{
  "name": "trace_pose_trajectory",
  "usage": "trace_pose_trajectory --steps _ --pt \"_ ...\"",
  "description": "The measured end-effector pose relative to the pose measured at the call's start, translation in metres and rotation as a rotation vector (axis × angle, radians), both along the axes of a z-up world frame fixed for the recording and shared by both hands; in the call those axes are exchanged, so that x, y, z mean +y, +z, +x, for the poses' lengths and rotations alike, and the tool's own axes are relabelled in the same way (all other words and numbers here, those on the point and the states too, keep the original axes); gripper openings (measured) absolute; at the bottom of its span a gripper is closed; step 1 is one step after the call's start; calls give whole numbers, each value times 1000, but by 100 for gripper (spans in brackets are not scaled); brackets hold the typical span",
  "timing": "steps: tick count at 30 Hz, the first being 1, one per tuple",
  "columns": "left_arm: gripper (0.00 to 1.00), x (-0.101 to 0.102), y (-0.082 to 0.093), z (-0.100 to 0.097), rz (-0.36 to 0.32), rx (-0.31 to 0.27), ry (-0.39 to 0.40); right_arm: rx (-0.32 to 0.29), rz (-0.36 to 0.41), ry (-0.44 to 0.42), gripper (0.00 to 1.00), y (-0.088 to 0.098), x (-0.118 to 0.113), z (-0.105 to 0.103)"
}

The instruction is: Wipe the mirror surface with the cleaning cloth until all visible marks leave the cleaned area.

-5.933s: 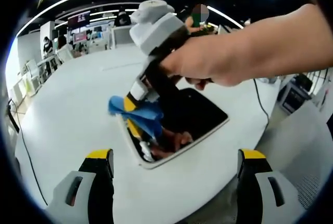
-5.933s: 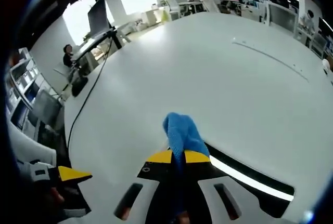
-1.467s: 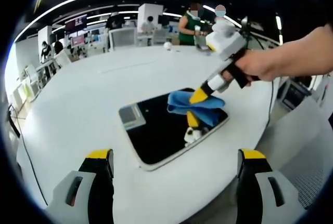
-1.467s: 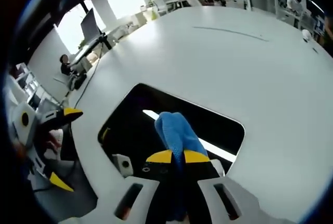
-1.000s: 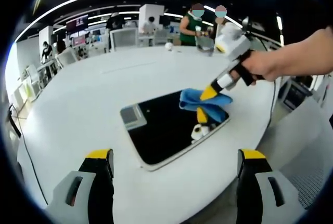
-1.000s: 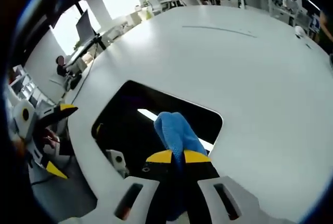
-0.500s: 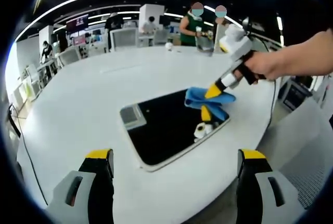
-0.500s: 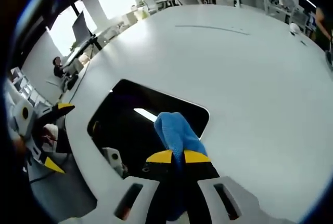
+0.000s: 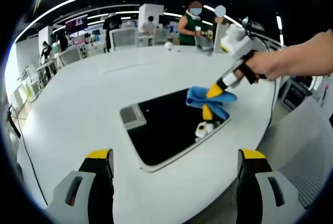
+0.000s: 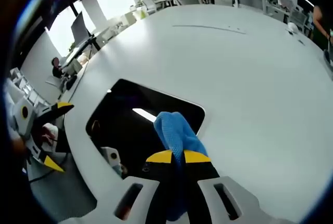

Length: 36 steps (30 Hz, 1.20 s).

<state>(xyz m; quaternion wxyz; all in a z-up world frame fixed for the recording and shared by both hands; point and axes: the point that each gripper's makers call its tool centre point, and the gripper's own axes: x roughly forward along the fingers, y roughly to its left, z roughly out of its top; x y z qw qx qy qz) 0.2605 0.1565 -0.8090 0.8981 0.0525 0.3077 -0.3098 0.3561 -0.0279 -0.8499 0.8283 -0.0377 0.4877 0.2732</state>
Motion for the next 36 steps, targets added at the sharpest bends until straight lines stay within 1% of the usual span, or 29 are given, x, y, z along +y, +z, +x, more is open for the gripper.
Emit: trace_pose_trajectory --steps 13,28,36 --pt "99 0 -1 1 1 0 3 3 -6 -11 0 0 -3 1" --pt "99 1 -1 1 5 -1 3 -12 -11 -21 0 0 -3 -2" --pt "99 1 -1 2 3 -3 7 -13 -15 -27 0 0 -2 -8"
